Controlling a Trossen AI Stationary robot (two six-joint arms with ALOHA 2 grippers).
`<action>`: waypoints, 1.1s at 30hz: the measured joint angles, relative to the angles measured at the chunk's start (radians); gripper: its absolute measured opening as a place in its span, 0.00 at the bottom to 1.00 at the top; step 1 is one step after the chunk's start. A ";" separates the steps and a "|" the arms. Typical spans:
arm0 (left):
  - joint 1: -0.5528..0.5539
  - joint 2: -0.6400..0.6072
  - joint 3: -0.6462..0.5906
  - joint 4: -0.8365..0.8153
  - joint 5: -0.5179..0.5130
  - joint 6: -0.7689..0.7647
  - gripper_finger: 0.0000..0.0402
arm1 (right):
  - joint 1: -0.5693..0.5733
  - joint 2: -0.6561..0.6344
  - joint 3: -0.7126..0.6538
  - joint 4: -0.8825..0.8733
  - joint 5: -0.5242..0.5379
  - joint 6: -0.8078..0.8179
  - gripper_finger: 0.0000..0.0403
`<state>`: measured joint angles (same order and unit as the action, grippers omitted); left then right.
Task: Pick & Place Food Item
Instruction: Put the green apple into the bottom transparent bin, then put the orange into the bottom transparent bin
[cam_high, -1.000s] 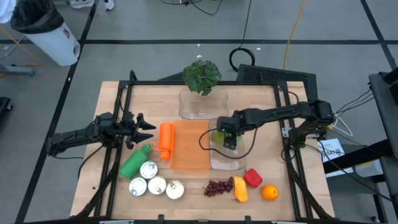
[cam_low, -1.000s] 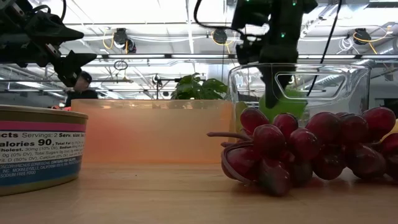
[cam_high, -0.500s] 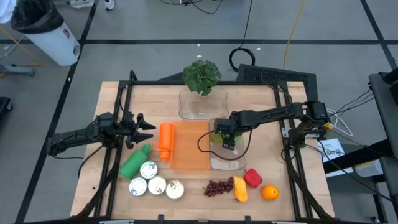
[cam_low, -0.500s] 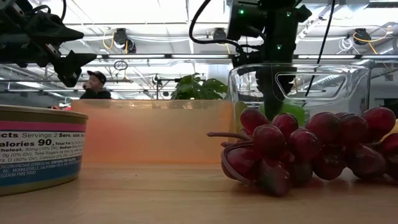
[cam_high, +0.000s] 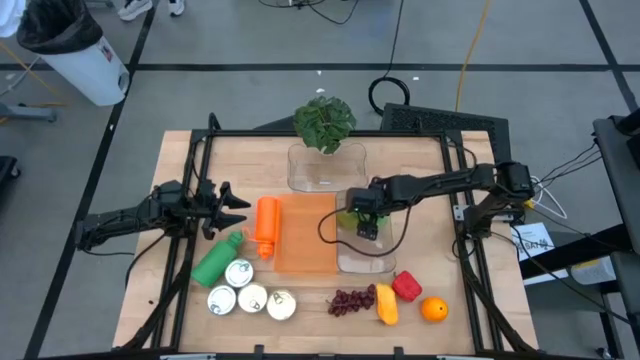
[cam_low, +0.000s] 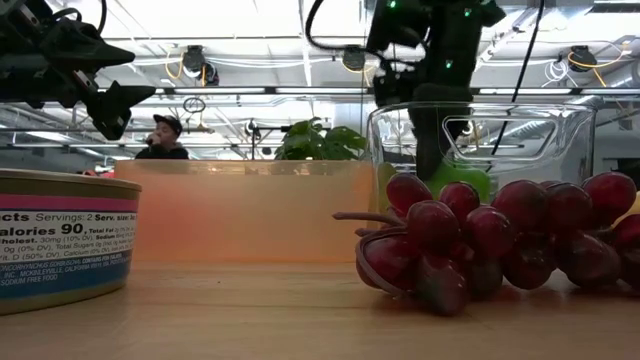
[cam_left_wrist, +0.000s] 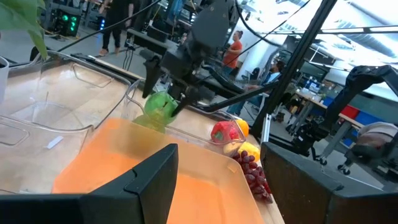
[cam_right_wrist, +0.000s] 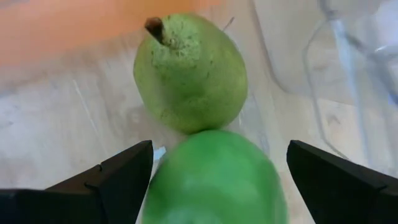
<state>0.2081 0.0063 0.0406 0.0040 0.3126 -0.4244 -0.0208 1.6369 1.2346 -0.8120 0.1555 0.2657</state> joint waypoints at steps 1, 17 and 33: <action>0.000 0.000 0.000 0.000 0.000 0.000 0.61 | 0.000 -0.012 0.000 0.001 0.000 0.001 0.87; 0.000 0.000 0.000 0.000 0.000 0.000 0.61 | 0.053 -0.221 0.000 -0.059 -0.053 0.142 0.87; 0.000 0.000 0.000 0.000 0.000 -0.001 0.61 | 0.252 -0.222 -0.053 0.018 -0.107 0.275 0.87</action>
<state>0.2081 0.0063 0.0406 0.0038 0.3126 -0.4251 0.2314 1.4146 1.1816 -0.7935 0.0485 0.5410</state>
